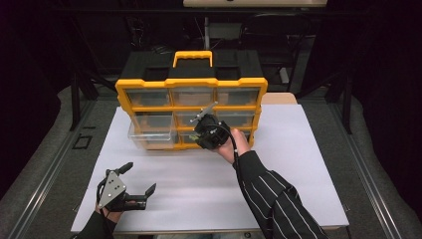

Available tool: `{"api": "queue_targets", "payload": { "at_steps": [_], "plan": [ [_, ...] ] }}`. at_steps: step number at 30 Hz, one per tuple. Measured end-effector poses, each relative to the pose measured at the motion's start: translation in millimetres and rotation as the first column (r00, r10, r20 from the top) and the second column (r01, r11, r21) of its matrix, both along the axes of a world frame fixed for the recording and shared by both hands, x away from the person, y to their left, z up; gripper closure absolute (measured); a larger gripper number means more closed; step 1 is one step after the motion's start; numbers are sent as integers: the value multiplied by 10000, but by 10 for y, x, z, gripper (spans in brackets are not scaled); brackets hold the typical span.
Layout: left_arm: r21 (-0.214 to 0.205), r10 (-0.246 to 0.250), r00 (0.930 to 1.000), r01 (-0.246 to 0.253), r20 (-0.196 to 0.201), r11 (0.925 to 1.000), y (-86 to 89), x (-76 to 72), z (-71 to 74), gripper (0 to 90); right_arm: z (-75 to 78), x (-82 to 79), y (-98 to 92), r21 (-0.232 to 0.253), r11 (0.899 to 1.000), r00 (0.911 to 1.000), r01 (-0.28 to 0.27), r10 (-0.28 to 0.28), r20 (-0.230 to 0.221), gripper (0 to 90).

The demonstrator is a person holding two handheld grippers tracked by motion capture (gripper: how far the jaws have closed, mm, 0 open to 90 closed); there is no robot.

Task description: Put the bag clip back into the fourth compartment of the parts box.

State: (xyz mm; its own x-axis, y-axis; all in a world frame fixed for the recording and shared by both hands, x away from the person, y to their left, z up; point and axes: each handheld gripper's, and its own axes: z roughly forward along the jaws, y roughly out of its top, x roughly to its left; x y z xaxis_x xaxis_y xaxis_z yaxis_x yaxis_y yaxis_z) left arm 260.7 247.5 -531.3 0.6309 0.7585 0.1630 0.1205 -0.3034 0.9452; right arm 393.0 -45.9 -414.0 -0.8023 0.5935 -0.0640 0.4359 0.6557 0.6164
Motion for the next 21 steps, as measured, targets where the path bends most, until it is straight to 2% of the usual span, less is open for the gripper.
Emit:
{"api": "queue_targets", "payload": {
  "at_steps": [21],
  "plan": [
    [-42,26,10000,-26,-8,10000,3,0,1,1,209,40,28,-88,9999,9996,-72,75,276,802]
  ]
}}
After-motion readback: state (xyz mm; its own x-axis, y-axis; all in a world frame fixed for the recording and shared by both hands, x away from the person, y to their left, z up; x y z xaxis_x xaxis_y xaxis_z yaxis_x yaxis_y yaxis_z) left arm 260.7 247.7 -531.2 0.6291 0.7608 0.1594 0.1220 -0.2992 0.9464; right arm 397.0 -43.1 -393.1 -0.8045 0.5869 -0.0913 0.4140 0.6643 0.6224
